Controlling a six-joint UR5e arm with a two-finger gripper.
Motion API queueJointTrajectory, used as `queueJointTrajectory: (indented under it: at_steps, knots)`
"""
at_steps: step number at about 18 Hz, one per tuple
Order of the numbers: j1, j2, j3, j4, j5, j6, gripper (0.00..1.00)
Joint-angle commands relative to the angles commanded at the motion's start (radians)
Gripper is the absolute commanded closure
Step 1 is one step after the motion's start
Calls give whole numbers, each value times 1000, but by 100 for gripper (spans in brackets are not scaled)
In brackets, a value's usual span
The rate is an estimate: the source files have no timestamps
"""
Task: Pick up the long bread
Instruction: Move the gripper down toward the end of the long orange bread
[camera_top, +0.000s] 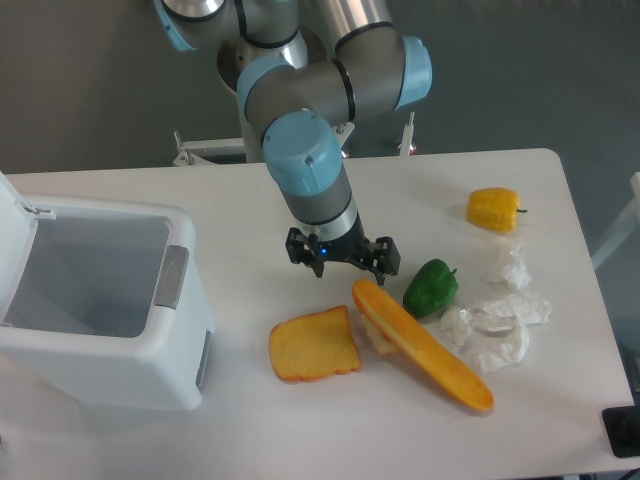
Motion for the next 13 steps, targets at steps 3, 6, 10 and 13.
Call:
queueJointTrajectory:
  at_steps: [3,6,10,13]
  knots:
    - [-3,0,-9,-2,0,-26,0]
    - [-9,-18,-14,-2,0,-55,0]
    - [-9,-47,-18,-6,2,-140,0]
    - [-9,-63,-18,-6,14,-167,0]
